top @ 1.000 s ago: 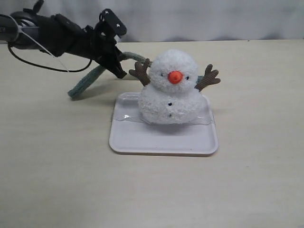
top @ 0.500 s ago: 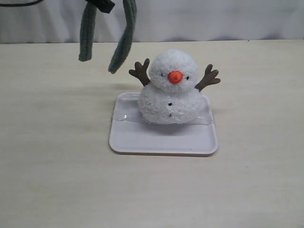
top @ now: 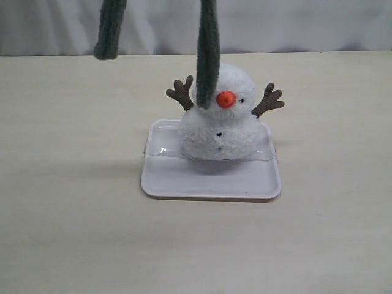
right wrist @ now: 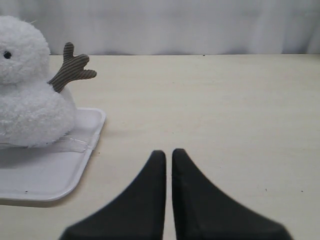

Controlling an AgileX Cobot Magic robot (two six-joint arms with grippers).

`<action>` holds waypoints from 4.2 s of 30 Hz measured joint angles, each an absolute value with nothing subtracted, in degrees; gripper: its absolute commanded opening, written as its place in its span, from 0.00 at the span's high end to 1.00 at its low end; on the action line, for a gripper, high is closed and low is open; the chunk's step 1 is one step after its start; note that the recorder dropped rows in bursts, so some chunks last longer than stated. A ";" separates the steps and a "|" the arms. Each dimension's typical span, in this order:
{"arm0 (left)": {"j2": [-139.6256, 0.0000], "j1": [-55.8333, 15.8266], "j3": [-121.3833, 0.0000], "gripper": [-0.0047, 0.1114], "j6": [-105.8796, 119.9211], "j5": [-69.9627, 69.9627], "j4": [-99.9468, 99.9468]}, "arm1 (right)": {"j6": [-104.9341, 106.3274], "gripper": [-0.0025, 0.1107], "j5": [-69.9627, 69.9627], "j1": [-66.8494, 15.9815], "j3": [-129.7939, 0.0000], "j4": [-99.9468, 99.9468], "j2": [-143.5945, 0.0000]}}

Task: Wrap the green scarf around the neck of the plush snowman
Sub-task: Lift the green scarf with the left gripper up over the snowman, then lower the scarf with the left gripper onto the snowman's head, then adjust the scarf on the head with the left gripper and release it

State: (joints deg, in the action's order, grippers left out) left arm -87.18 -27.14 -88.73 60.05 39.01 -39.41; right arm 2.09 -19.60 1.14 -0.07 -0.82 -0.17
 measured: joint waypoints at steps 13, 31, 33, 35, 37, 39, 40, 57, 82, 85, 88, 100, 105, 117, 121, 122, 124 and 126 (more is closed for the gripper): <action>-89.99 -41.93 -88.24 0.96 56.43 34.87 -39.20 | 2.09 0.94 -19.60 1.14 -0.07 -0.82 -0.17; -104.91 -42.57 -88.15 0.96 52.51 21.48 -27.79 | 2.09 0.94 -19.60 1.14 -0.07 -0.82 -0.17; -105.94 -42.57 -88.15 0.96 50.14 21.27 -23.96 | 2.09 0.94 -19.60 1.14 -0.07 -0.82 -0.17; -106.51 -42.57 -88.15 0.96 47.40 21.13 -20.13 | 2.09 0.94 -19.60 1.14 -0.07 -0.82 -0.17; -106.57 -42.57 -88.15 0.96 43.44 20.80 -15.54 | 2.09 0.94 -19.60 1.14 -0.07 -0.82 -0.17; -106.57 -42.57 -88.15 0.96 37.93 20.70 -9.30 | 2.09 0.94 -19.60 1.14 -0.07 -0.82 -0.17; -106.57 -42.28 -88.15 0.96 35.29 20.70 -6.21 | 2.09 0.94 -19.60 1.14 -0.07 -0.82 -0.17; -106.57 -36.06 -88.15 0.96 14.64 34.39 2.79 | 2.09 0.94 -19.60 1.14 -0.07 -0.82 -0.17; -112.46 -37.26 -88.15 0.96 22.23 29.04 -5.34 | 2.09 0.94 -19.60 1.14 -0.07 -0.82 -0.17; -112.46 -37.16 -88.15 0.96 20.44 28.79 -5.22 | 2.09 0.94 -19.60 1.14 -0.07 -0.82 -0.17; -112.46 -36.84 -88.15 0.91 19.50 28.91 -5.11 | 2.09 0.94 -19.60 1.14 -0.07 -0.82 -0.17; -111.93 -36.70 -88.15 0.46 21.00 31.29 -4.89 | 2.09 0.94 -19.60 1.14 -0.07 -0.82 -0.17; -109.03 -36.70 -88.15 0.46 21.09 29.21 -6.14 | 2.09 0.94 -19.60 1.14 -0.07 -0.82 -0.17; -107.00 -40.78 -88.15 0.46 25.19 24.19 -9.36 | 2.09 0.94 -19.60 1.14 -0.07 -0.82 -0.17; -109.09 -42.69 -88.15 0.54 29.34 22.79 -9.36 | 2.09 0.94 -19.60 1.14 -0.07 -0.82 -0.17; -109.65 -42.68 -88.15 0.58 29.78 22.66 -9.20 | 2.09 0.94 -19.60 1.14 -0.07 -0.82 -0.17; -111.09 -42.68 -88.15 0.66 29.90 22.45 -7.16 | 2.09 0.94 -19.60 1.14 -0.07 -0.82 -0.17; -112.16 -42.68 -88.15 0.71 29.90 22.30 -4.52 | 2.09 0.94 -19.60 1.14 -0.07 -0.82 -0.17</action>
State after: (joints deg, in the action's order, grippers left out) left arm -112.16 -42.68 -88.15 29.90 22.30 -4.52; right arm 2.09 -19.60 1.14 -0.07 -0.82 -0.17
